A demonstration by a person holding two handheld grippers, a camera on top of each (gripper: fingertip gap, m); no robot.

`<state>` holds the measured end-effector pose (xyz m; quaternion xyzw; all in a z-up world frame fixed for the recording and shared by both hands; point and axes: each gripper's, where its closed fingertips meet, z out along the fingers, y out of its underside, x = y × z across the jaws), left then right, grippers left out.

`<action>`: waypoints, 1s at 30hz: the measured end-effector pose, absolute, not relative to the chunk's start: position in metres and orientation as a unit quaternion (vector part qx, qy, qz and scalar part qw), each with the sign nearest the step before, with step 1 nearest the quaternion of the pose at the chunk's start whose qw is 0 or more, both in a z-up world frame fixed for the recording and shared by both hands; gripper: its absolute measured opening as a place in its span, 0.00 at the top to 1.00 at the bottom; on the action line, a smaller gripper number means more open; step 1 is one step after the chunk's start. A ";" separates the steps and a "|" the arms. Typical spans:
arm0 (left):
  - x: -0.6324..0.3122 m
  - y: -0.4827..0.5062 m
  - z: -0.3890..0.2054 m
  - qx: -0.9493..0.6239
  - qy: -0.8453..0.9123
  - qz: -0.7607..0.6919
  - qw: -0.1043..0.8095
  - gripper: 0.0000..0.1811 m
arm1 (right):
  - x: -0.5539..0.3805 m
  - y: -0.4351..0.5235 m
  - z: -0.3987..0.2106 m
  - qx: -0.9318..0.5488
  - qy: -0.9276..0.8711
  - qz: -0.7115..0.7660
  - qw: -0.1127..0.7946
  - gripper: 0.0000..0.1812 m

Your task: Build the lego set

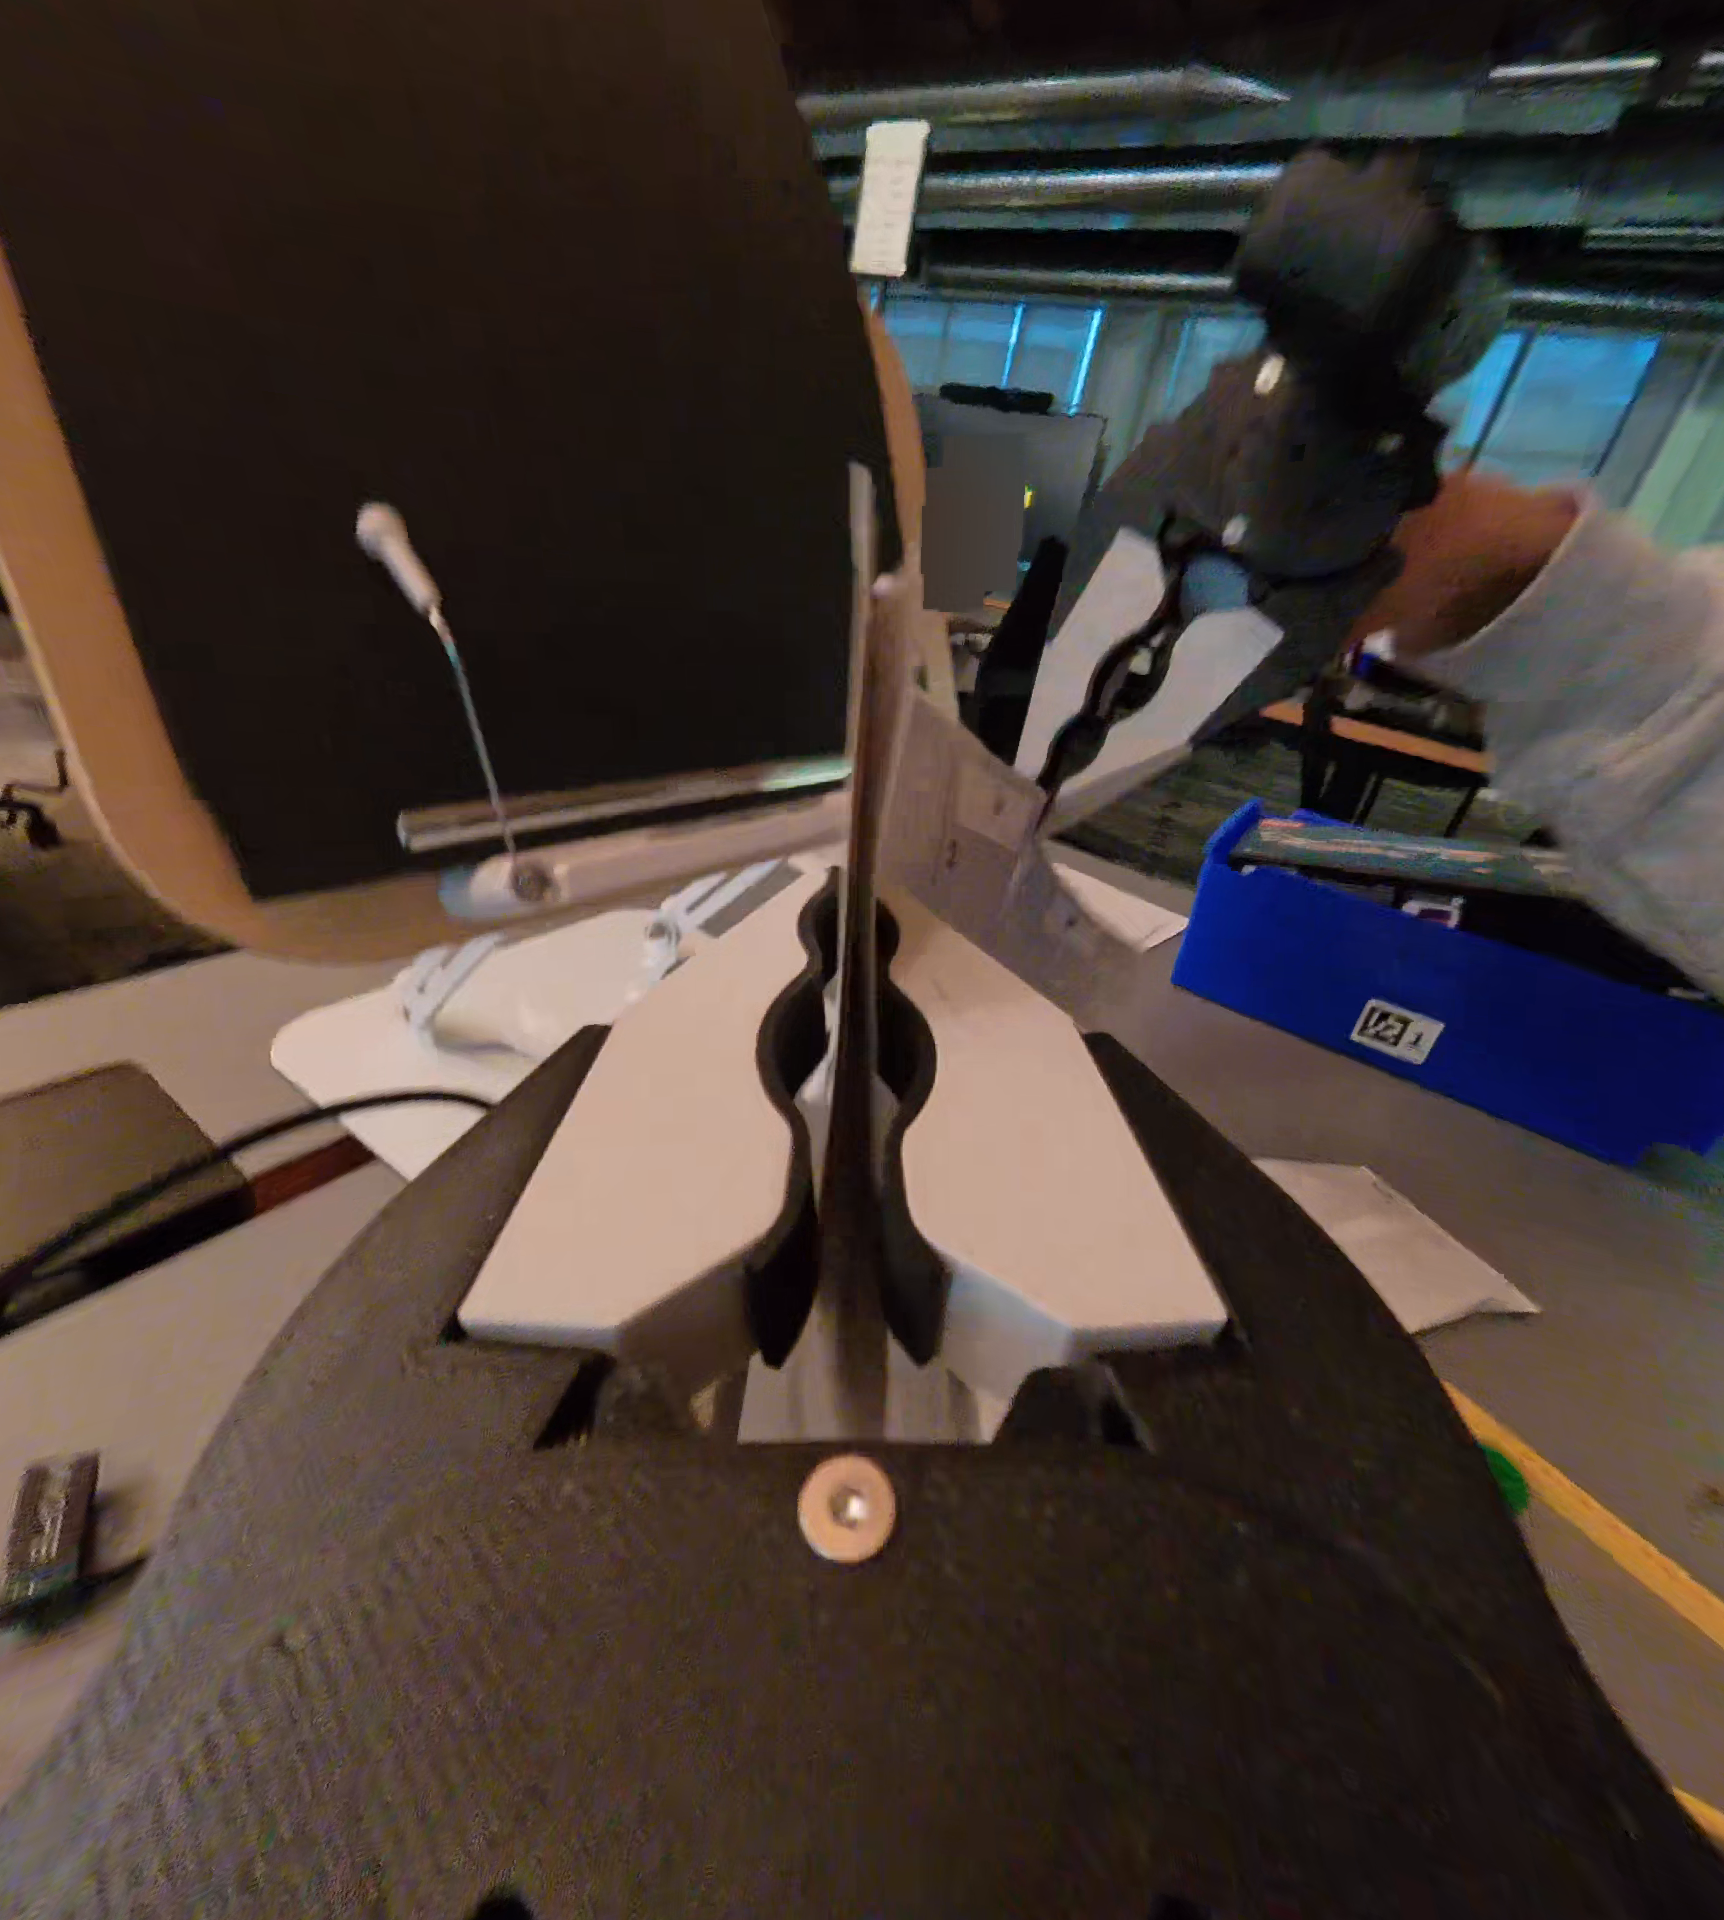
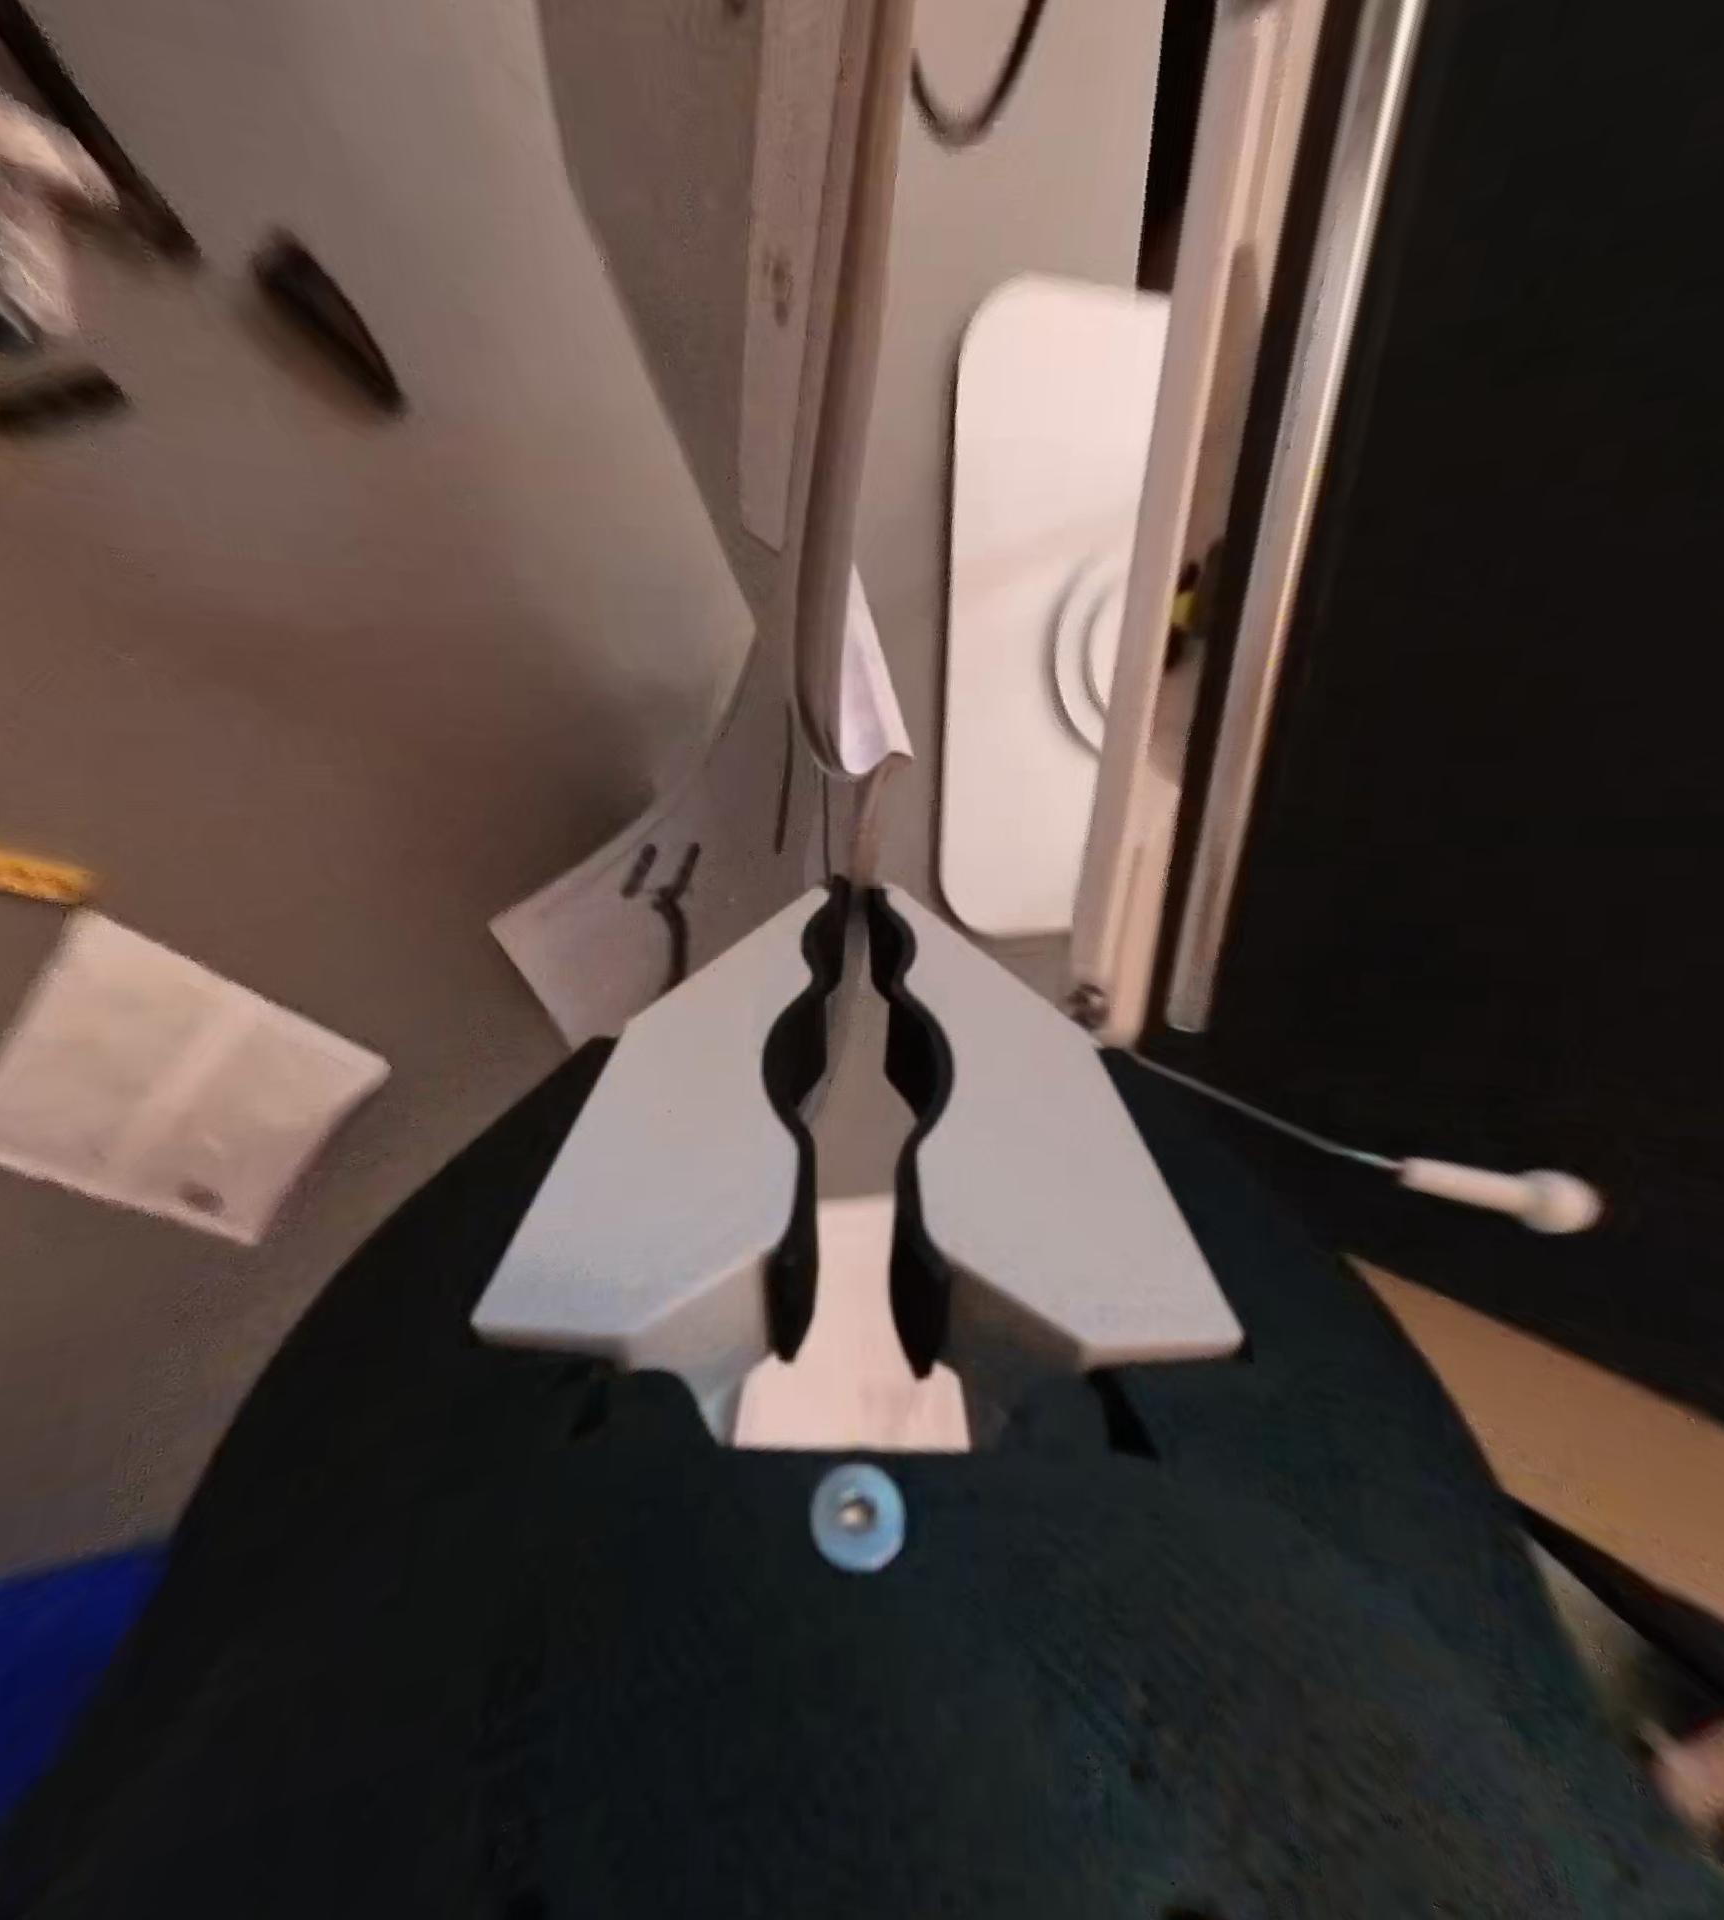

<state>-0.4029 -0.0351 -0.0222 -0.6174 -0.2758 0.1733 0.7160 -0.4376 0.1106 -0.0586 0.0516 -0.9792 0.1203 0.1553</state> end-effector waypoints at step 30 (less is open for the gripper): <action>-0.438 -0.092 -0.119 -0.653 -0.436 0.152 0.601 1.00 | -0.478 0.063 -0.099 0.146 -0.960 0.005 0.238 0.82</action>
